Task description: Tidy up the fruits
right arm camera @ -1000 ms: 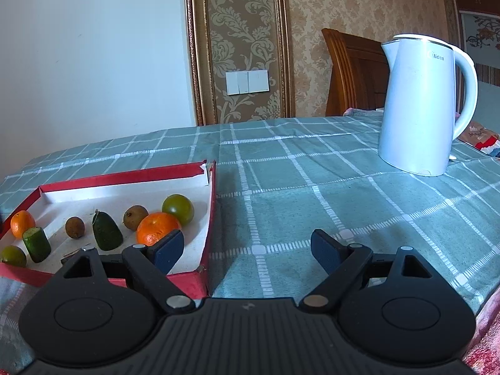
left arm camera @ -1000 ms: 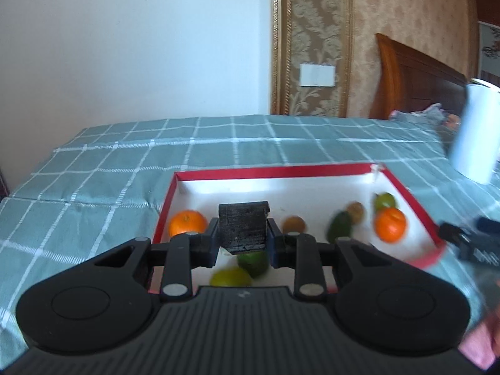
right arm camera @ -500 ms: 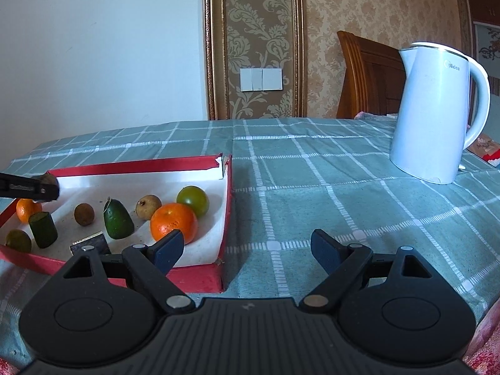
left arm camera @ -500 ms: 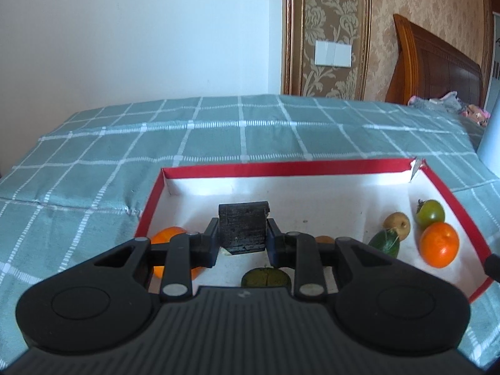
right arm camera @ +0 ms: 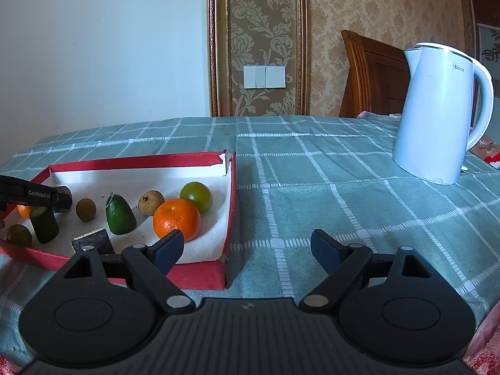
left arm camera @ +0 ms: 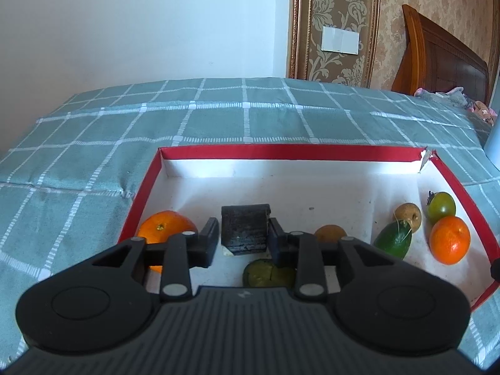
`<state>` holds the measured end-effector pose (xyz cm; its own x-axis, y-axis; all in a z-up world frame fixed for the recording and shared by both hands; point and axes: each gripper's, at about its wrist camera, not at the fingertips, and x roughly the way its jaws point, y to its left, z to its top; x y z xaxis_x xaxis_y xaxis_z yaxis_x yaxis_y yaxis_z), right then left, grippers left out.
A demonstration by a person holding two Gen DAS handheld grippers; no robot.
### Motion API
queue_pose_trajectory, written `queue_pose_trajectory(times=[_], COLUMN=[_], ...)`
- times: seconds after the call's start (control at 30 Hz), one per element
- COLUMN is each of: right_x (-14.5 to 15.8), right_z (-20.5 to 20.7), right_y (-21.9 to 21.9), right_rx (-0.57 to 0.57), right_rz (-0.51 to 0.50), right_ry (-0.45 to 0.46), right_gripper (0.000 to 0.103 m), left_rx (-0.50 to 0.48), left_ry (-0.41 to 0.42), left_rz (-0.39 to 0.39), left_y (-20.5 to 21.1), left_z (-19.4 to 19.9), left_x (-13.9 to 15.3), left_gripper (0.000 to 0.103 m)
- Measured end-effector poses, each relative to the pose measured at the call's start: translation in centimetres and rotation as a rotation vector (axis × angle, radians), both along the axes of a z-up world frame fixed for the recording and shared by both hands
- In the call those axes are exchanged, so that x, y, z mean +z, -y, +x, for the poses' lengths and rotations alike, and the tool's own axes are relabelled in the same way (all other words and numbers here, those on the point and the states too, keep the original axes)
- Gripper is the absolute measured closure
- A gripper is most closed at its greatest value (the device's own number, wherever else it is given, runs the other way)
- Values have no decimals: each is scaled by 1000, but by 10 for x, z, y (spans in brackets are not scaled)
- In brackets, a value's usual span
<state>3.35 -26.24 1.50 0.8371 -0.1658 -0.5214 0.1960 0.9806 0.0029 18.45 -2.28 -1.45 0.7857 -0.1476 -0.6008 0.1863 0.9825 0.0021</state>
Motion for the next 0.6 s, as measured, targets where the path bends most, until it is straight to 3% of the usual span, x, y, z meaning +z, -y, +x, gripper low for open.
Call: queue_pose_trajectory(times=[0.07,0.2,0.33,0.43,0.6], right_x=[0,-1,-1,-1,-2], right_z=[0,0,0,0,0], right_y=[0,0,1,1,1], right_rx=[0,-1,-1,-1,1], right_rz=[0,1,3,3,0], right_ry=[-3,-4,-9,-8,-7], right_gripper=[14,14,14,14,14], left_rx=[4,1,12,43,60], left_ry=[9,6,16,84,197], left_rz=[-4,-33,-83,-79,-38], left_y=[-1,-6,-13,-16,-17], left_z=[-5,-18,-39,-66,-113], left_x=[3,7,14,22,33], left_gripper=[50,48,38,17,10])
